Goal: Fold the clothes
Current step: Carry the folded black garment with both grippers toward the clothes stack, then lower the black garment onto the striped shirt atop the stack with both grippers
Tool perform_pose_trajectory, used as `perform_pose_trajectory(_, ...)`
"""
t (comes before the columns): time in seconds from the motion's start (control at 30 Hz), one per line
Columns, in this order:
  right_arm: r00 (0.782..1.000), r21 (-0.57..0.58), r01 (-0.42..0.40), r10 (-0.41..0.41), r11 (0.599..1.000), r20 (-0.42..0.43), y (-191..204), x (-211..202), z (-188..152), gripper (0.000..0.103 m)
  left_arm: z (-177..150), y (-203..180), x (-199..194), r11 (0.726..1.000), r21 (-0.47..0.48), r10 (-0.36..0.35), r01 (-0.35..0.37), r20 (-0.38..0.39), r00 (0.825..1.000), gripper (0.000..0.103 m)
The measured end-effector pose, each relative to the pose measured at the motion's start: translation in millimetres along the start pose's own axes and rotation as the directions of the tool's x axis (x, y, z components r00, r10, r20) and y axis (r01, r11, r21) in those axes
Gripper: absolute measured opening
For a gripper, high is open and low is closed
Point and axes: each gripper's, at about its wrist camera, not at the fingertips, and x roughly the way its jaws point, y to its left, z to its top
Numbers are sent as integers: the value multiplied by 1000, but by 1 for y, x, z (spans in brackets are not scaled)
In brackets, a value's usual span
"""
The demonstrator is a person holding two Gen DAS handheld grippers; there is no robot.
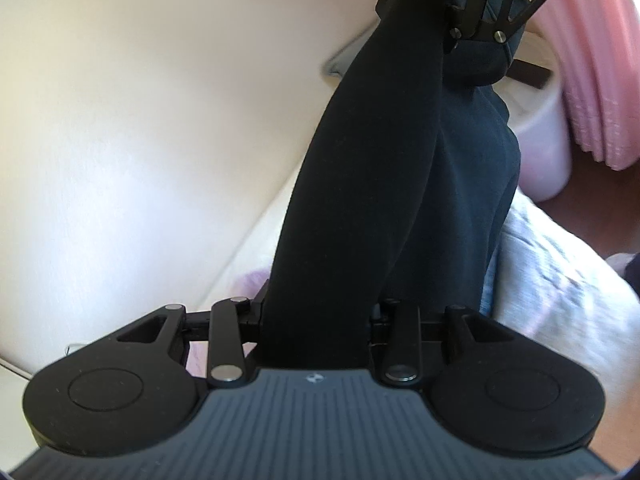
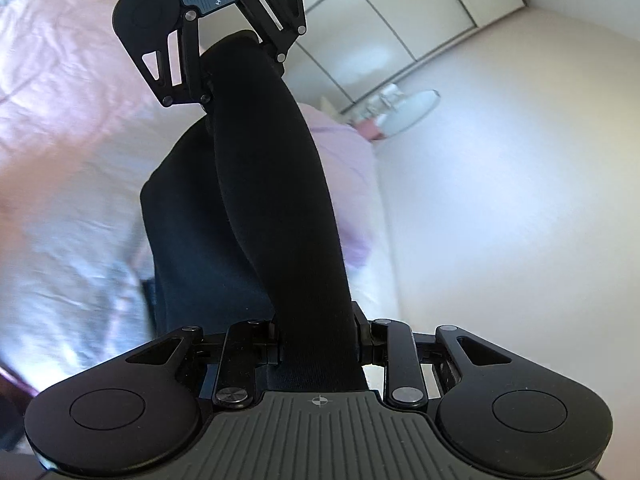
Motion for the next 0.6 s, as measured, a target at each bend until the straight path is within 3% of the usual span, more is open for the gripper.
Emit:
perform_pose_trajectory(0.2, 999, -42, 12, -10, 999, 46, -89, 96, -35, 27, 23, 59, 111, 997, -35, 63, -65, -52, 997, 36)
perform_pose_trajectory(0.33, 996, -88, 52, -45, 995, 73, -138, 172, -53, 27, 29, 79, 172, 982, -32, 186, -187, -44, 982, 36)
perform_pose_trajectory(0.4, 989, -111, 121, -110, 986, 102, -142, 203, -62, 27, 18, 62, 199, 973, -18, 232, -232, -14, 973, 36)
perform_pose_trajectory(0.43, 985, -104, 143, -132, 984, 114, -142, 215, -68, 27, 11, 42, 214, 975, -16, 220, -221, -12, 975, 36)
perform_pose_trajectory(0.53, 988, -78, 119, -111, 990, 106, -94, 247, -103, 28, -17, -31, 260, 988, 0, 153, -153, -30, 988, 36)
perform_pose_trajectory(0.6, 995, -106, 62, -53, 992, 83, -36, 274, -128, 27, -40, -86, 281, 994, 30, 108, -107, -54, 993, 37)
